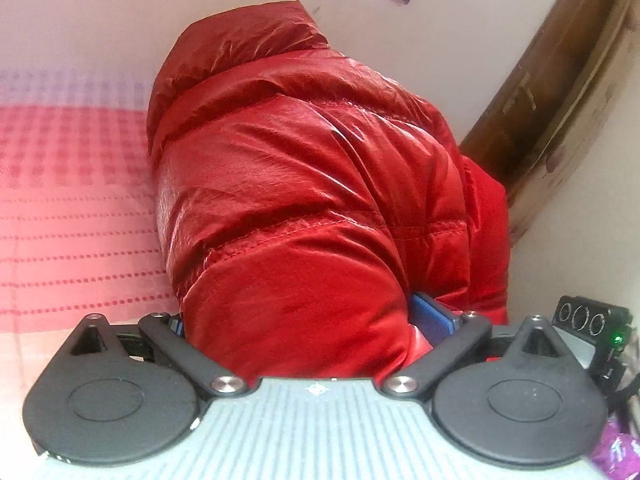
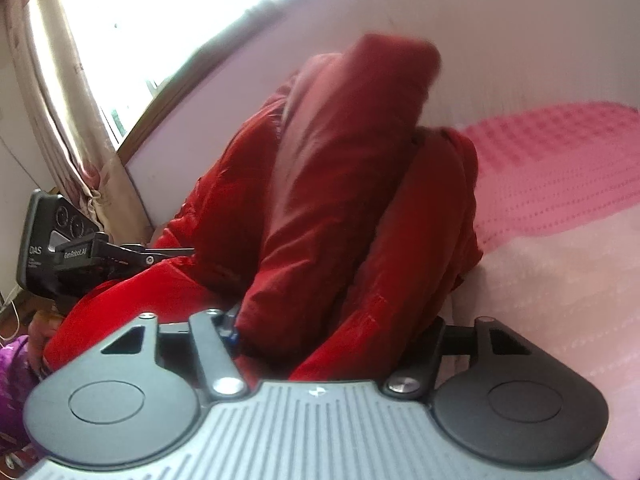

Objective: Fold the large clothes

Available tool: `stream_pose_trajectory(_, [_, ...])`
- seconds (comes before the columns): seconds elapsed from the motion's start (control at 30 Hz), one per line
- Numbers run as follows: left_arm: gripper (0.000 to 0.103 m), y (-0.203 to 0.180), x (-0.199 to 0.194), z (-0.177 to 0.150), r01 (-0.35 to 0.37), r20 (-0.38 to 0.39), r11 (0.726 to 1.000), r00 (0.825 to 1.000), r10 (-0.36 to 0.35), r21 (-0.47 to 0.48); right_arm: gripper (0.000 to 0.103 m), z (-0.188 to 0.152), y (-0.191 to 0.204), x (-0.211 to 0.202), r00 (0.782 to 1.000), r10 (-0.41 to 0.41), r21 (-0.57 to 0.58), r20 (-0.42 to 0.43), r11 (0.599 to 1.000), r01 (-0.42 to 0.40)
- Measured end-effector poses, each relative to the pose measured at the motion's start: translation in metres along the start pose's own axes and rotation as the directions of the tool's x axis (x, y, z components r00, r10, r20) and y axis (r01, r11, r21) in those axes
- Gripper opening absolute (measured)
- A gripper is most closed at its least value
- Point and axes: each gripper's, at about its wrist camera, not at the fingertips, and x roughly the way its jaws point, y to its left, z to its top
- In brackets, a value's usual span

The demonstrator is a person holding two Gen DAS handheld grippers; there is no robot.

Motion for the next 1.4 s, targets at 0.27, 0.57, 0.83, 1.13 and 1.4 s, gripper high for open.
stream_pose_trajectory(0.27, [0.098,-0.003,-0.027,-0.002,-0.061,0.015,0.998,0.998,0.061,0.004,0.056,-0.003,0.014,0.001,1.000,0.014,-0.027,0.000,1.000,-0.014])
stream_pose_trajectory(0.57, [0.098,-0.019,-0.053,-0.008,-0.125,0.037,0.992,0.991,0.126,-0.018,0.055,-0.007,0.035,0.003,0.999,0.038,-0.041,-0.024,0.998,-0.039])
stream_pose_trajectory(0.83, [0.098,-0.022,-0.083,-0.015,-0.179,0.059,0.983,0.982,0.182,-0.047,0.055,-0.016,0.064,0.006,0.996,0.067,-0.055,-0.051,0.996,-0.070])
stream_pose_trajectory(1.13, [0.098,-0.023,-0.115,-0.020,-0.235,0.087,0.969,0.967,0.241,-0.078,0.054,-0.024,0.097,0.014,0.992,0.099,-0.081,-0.082,0.991,-0.106])
stream_pose_trajectory(1.4, [0.098,-0.022,-0.139,-0.022,-0.271,0.114,0.958,0.953,0.281,-0.094,0.054,-0.027,0.130,0.028,0.987,0.130,-0.103,-0.095,0.985,-0.140])
